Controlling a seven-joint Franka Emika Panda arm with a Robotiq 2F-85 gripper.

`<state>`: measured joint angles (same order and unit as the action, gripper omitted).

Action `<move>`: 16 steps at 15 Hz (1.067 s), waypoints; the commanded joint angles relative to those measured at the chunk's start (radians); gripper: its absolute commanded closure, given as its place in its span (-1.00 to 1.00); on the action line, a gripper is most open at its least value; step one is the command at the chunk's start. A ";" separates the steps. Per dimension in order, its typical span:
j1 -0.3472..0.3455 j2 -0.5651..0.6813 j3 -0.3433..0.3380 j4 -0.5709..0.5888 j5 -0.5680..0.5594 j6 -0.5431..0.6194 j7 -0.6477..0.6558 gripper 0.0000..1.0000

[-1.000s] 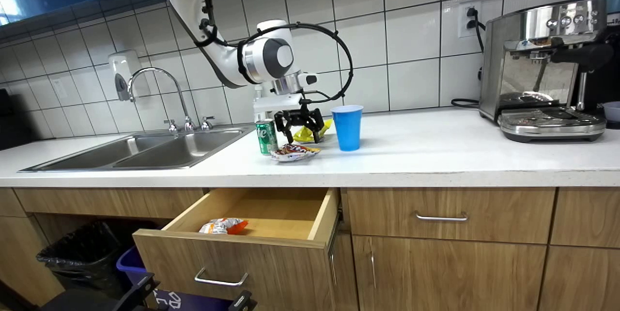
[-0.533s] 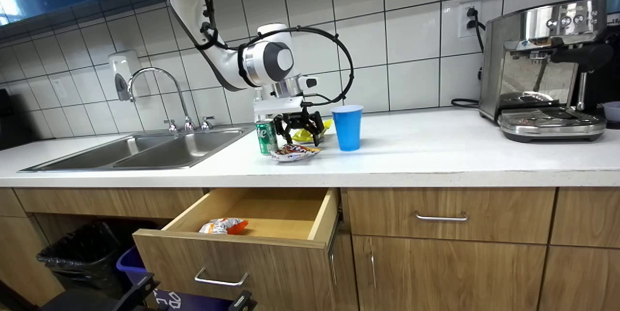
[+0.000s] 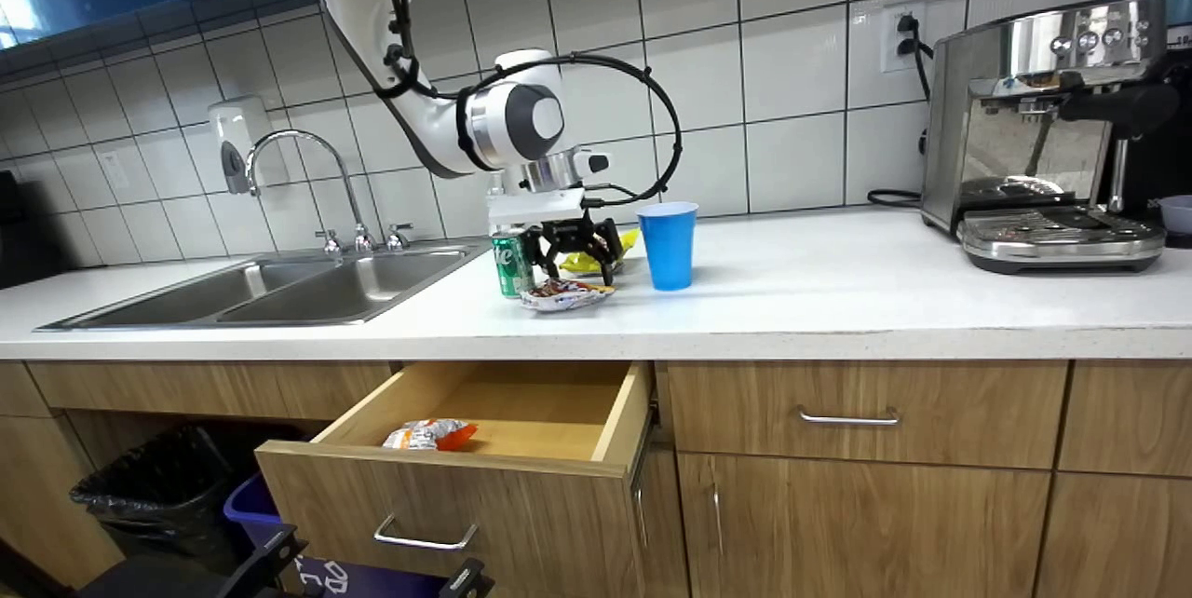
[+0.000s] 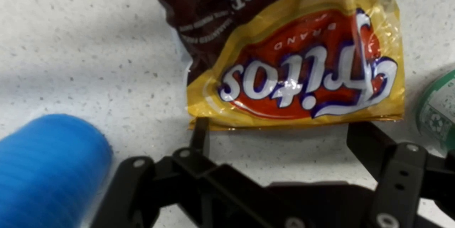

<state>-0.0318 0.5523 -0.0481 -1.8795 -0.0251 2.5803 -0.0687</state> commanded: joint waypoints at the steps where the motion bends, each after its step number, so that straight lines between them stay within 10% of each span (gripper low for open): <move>1: -0.024 -0.038 0.018 -0.035 -0.003 -0.031 -0.040 -1.00; 16: -0.028 -0.111 0.017 -0.135 -0.004 -0.026 -0.062 -1.00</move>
<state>-0.0419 0.4931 -0.0477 -1.9651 -0.0254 2.5796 -0.1036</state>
